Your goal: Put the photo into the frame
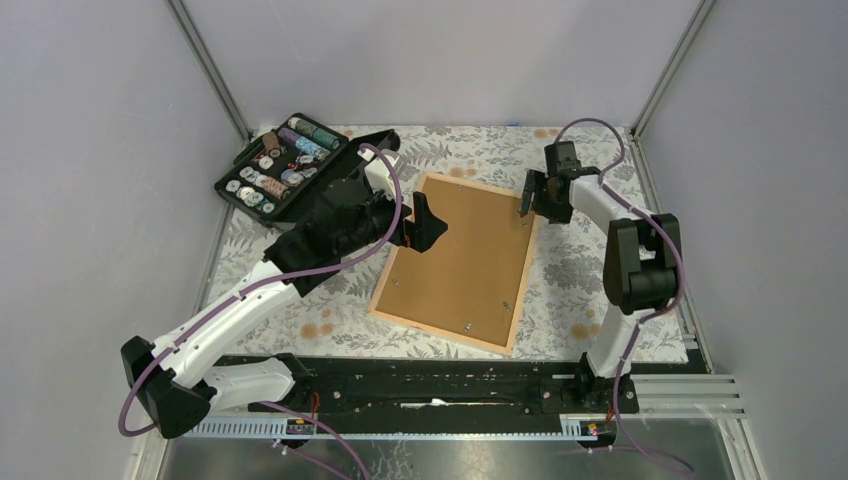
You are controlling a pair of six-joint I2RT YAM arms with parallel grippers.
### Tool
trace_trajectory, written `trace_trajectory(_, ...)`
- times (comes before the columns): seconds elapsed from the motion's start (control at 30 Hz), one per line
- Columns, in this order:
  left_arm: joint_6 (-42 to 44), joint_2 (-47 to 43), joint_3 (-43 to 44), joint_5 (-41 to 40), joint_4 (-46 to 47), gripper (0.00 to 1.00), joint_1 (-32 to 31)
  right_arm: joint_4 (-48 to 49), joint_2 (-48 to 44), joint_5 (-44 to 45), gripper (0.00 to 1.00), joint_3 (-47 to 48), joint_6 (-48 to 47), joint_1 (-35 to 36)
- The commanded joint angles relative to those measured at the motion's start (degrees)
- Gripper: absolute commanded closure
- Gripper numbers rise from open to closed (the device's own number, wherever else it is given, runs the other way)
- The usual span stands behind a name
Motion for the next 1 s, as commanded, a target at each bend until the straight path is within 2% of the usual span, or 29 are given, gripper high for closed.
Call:
trace_trajectory(0.0,-0.17,-0.32,0.19,1.09,2.38,0.01,0.22,0.41,5.48,-2.53,0.24,3.79,2.93,-0.56)
trace_trajectory(0.17,-0.39,-0.13,0.38,1.97,2.41,0.01,0.25,0.15,9.27,-3.05,0.32,5.48,4.34,-0.55)
trace_trajectory(0.3,-0.43,-0.13,0.36,2.01,2.41,0.01,0.18,0.12,10.2,-0.2,0.44,4.79,4.68,-0.54)
trace_trajectory(0.53,-0.52,-0.06,0.35,2.24,2.45,0.01,0.26,-0.82,12.45,2.53,0.44,6.73,4.98,-0.56)
trace_trajectory(0.57,-0.52,-0.05,0.39,2.2,2.41,0.01,0.19,-1.04,12.7,2.82,0.49,6.97,5.47,-0.58)
trace_trajectory(0.67,-0.51,-0.21,0.36,2.1,2.37,0.01,0.23,-1.15,12.44,4.04,0.71,6.53,7.78,-0.54)
trace_trajectory(0.83,-0.56,-0.39,0.43,2.49,2.4,0.01,0.23,0.05,10.37,3.94,1.0,3.16,14.7,-0.62)
trace_trajectory(0.97,-0.69,-0.48,0.46,2.76,2.45,0.01,0.18,1.36,9.51,3.3,1.0,1.4,19.56,-0.65)
